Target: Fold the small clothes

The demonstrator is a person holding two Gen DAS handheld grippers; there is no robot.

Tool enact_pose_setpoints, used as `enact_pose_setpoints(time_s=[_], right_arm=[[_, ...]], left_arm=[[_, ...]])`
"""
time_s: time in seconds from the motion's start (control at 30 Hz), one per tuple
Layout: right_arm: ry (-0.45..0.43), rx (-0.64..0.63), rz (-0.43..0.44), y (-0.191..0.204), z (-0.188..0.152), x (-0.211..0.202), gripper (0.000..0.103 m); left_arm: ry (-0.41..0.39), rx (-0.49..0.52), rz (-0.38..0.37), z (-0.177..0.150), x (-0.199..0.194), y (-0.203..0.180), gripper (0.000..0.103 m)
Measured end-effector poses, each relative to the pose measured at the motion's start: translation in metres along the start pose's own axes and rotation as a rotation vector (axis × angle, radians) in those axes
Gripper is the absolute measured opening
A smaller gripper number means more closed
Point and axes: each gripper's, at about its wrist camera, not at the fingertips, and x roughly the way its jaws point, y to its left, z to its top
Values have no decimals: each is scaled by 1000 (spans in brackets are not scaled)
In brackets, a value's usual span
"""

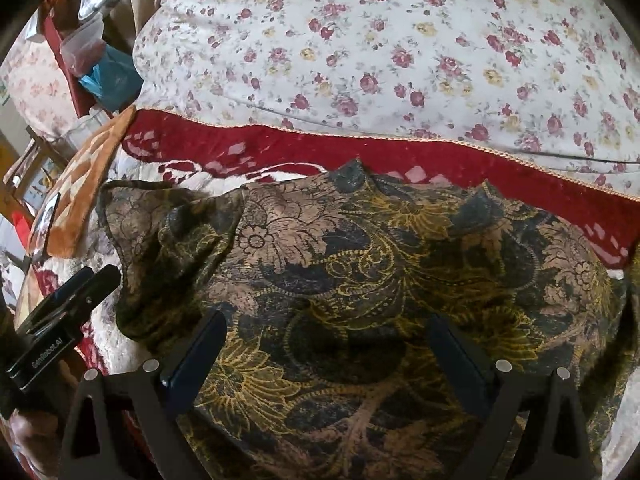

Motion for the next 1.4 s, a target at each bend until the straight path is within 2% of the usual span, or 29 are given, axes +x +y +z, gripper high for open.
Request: enact_pose_setpoints(time_s=[0.4, 0.67, 0.9, 0.97, 1.07, 1.2, 1.27, 1.33, 1.37, 1.4], right_arm=[[-35, 51, -114, -24, -11, -14, 100], [-11, 102, -83, -35, -16, -8, 100], [-5, 94, -48, -31, -15, -5, 100], [0, 98, -36, -30, -13, -2, 100], [16, 109, -16, -29, -13, 5, 100], [49, 106, -6, -28, -14, 15, 100], [58, 105, -6, -29, -14, 17, 100], [61, 109, -8, -32, -15, 17, 100], [61, 113, -8, -34, -16, 17, 100], [60, 117, -9, -36, -16, 16, 100]], left_arm=[[15, 65, -34, -4, -4, -35, 84], [38, 56, -64, 0, 0, -33, 84], [34, -104, -79, 43, 13, 26, 84], [70, -147, -84, 59, 28, 41, 84], [111, -213, -138, 74, 52, 55, 84], [181, -260, -189, 80, 89, 63, 84], [203, -294, -241, 79, 103, 68, 76], [229, -336, -268, 80, 113, 76, 43], [226, -334, -274, 82, 112, 76, 37], [215, -324, -271, 85, 110, 76, 26]])
